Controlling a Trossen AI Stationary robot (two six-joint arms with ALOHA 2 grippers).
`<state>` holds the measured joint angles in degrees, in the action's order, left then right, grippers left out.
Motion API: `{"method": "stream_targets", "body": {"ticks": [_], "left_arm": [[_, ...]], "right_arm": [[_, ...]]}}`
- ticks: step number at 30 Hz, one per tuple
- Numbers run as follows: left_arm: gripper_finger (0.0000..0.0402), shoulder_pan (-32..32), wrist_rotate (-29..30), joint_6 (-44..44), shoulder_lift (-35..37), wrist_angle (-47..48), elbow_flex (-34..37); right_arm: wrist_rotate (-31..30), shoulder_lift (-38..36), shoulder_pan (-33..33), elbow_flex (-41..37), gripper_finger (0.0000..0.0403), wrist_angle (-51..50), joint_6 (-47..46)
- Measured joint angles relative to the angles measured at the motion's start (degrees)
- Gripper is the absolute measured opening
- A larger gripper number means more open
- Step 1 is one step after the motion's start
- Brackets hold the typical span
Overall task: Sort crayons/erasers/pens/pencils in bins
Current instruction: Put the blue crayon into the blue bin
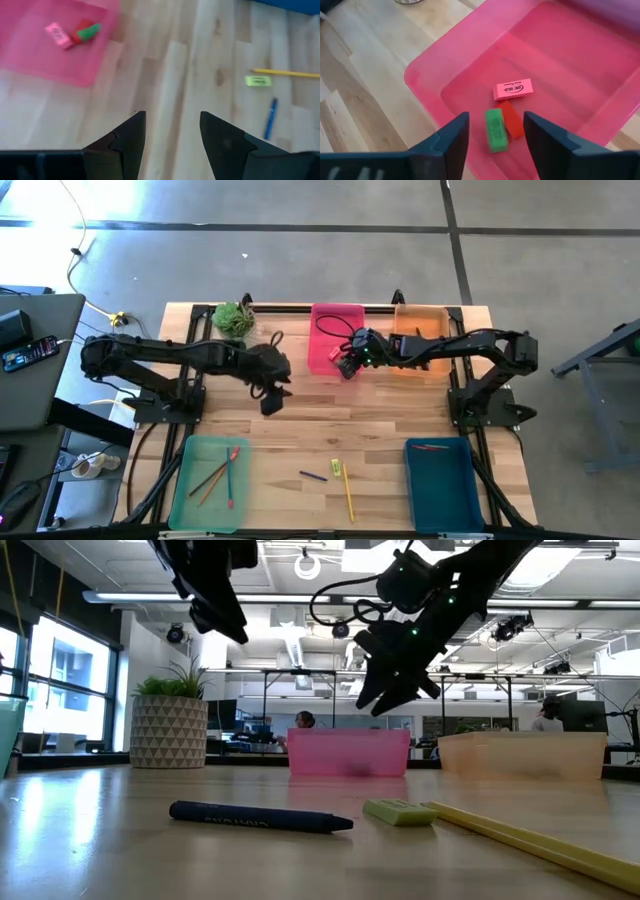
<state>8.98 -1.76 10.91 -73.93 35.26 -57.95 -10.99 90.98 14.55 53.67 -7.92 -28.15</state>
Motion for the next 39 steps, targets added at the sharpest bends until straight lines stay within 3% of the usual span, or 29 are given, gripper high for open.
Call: {"method": "stream_targets", "body": {"ticks": [7,27,32,39], "left_arm": [[0.0171,-7.25,0.03,4.16,0.0,-2.21,0.0],[0.0162,-22.85,5.55,16.07,-0.29,-8.14,0.0],[0.0162,-26.13,7.0,16.65,-3.74,-9.76,-2.03],[0.0162,-27.59,7.17,17.85,-11.88,-3.83,-7.53]], "right_arm": [[0.47,-2.36,0.03,0.0,0.0194,-0.15,-0.17],[0.53,-16.67,0.39,0.0,0.0181,-9.68,-0.37],[0.88,-17.99,0.39,0.0,0.0181,-10.3,-0.37],[3.0,-18.14,0.2,0.0,0.0181,-11.82,-0.37]]}}
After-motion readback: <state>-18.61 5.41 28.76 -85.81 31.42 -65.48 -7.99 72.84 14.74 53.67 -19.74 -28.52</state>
